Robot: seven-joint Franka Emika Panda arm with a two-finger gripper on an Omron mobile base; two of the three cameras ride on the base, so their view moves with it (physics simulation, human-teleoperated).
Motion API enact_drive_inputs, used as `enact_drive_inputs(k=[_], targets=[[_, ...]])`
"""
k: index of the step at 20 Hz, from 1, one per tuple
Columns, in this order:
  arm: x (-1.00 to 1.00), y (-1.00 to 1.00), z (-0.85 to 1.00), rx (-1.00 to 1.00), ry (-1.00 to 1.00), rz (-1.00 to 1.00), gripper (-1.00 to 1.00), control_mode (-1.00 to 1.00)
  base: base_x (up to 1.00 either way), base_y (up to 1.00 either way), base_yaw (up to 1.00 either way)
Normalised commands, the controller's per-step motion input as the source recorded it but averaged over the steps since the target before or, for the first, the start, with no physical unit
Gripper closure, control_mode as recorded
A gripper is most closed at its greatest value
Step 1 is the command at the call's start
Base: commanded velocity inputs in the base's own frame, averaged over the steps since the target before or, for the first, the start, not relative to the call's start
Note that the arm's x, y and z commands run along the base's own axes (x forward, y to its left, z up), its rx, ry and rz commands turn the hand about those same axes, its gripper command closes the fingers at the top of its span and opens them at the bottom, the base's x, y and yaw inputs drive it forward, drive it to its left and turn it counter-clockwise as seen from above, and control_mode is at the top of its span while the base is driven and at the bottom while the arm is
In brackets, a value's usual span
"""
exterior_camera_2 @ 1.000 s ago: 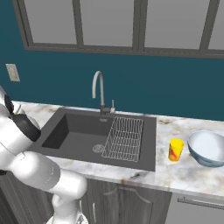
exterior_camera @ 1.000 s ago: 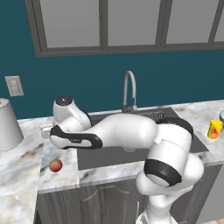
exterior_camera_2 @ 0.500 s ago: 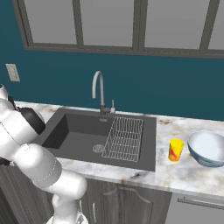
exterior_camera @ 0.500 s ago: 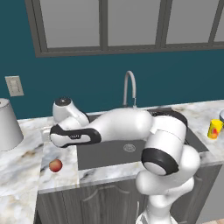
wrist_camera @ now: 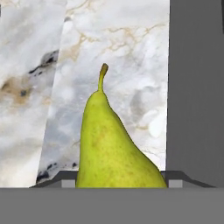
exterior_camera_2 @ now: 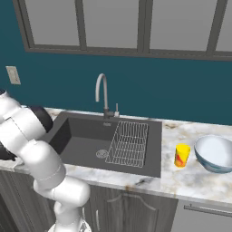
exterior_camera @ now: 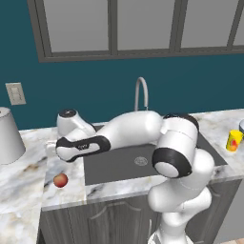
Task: Remove the pear and peach from the sink. Then move the bowl and cup from the counter to the sink for washing.
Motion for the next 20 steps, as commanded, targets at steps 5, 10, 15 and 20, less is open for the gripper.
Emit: enact_drive_inputs(k=[5,10,15,20], targets=[[0.08,0.17,-0.18,-0.05,0.0,0.0,1.0,-1.0,0.0,0.0,0.0],[0.11,0.17,-0.19,-0.05,0.0,0.0,1.0,-1.0,0.0,0.0,0.0],[0.14,0.14,-0.17,-0.06,0.02,0.0,1.0,-1.0,0.0,0.0,0.0],[0.14,0.14,-0.13,-0.07,0.01,0.0,1.0,-1.0,0.0,0.0,0.0]])
